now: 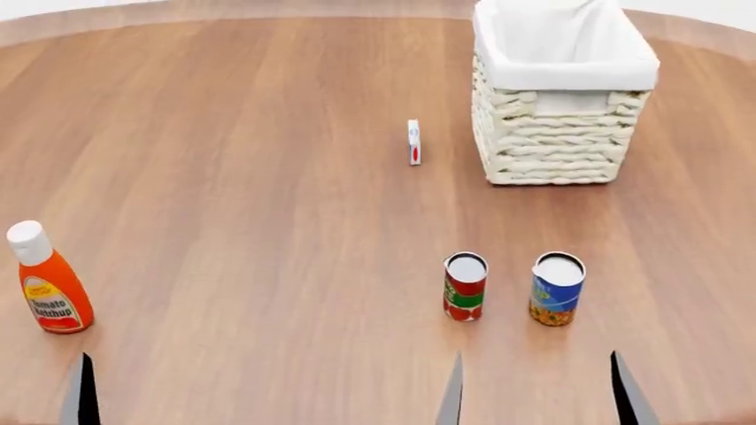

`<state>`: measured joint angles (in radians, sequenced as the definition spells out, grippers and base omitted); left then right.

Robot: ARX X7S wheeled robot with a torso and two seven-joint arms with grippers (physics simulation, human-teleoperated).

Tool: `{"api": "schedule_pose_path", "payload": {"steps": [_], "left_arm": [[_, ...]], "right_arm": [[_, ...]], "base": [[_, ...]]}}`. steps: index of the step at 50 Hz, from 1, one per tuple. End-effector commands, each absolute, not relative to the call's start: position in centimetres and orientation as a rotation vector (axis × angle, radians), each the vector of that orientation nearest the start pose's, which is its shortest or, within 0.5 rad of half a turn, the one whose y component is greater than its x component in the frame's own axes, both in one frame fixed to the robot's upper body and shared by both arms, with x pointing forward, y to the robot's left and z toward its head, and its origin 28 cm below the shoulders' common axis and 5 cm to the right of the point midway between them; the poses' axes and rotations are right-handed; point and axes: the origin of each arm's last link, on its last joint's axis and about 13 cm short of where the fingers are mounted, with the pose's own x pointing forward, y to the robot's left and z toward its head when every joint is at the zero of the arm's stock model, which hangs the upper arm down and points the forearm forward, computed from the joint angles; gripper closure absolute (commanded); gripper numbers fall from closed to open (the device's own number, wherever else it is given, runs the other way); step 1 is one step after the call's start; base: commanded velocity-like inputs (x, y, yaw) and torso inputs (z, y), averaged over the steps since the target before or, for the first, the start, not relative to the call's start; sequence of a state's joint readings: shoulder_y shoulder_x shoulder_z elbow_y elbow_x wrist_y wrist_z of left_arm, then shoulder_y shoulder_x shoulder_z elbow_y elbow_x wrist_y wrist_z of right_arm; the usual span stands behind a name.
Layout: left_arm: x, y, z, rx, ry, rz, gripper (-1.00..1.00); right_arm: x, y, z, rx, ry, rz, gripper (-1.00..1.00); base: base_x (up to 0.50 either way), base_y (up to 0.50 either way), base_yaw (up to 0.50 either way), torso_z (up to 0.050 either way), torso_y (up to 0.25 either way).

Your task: Pick up the tomato sauce, and put it in the basket.

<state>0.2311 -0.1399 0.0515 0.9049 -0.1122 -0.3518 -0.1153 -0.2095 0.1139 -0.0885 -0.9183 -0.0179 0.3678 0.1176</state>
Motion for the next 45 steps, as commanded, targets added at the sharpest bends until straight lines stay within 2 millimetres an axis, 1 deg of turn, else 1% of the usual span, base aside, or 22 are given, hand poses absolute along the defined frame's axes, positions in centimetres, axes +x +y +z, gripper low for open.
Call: {"api": "schedule_pose_path", "payload": {"steps": [1, 10, 20, 27, 45], "left_arm": [[13.3, 20.8, 14.2, -0.008, -0.33, -0.046, -1.0], [13.4, 20.8, 13.9, -0.011, -0.324, -0.047, -1.0], [13.2, 20.8, 14.1, -0.011, -0.329, -0.047, -1.0], [13.9, 21.0, 13.4, -0.025, -0.3, -0.046, -1.0], [14.0, 21.0, 13.4, -0.026, -0.299, -0.045, -1.0]], "right_arm": [[13.6, -9.6, 14.5, -0.071, -0.357, 0.014, -1.0], [13.6, -9.6, 13.9, -0.064, -0.343, 0.016, -1.0], [13.5, -9.6, 13.4, -0.062, -0.332, 0.015, -1.0], [13.6, -9.9, 13.1, -0.064, -0.324, 0.007, -1.0], [13.6, -9.9, 12.8, -0.062, -0.315, 0.007, -1.0]], "base": [[0.5, 0.0, 0.0, 0.0, 0.0], [0.5, 0.0, 0.0, 0.0, 0.0], [0.5, 0.0, 0.0, 0.0, 0.0], [0.5, 0.0, 0.0, 0.0, 0.0], [0.5, 0.0, 0.0, 0.0, 0.001]]}}
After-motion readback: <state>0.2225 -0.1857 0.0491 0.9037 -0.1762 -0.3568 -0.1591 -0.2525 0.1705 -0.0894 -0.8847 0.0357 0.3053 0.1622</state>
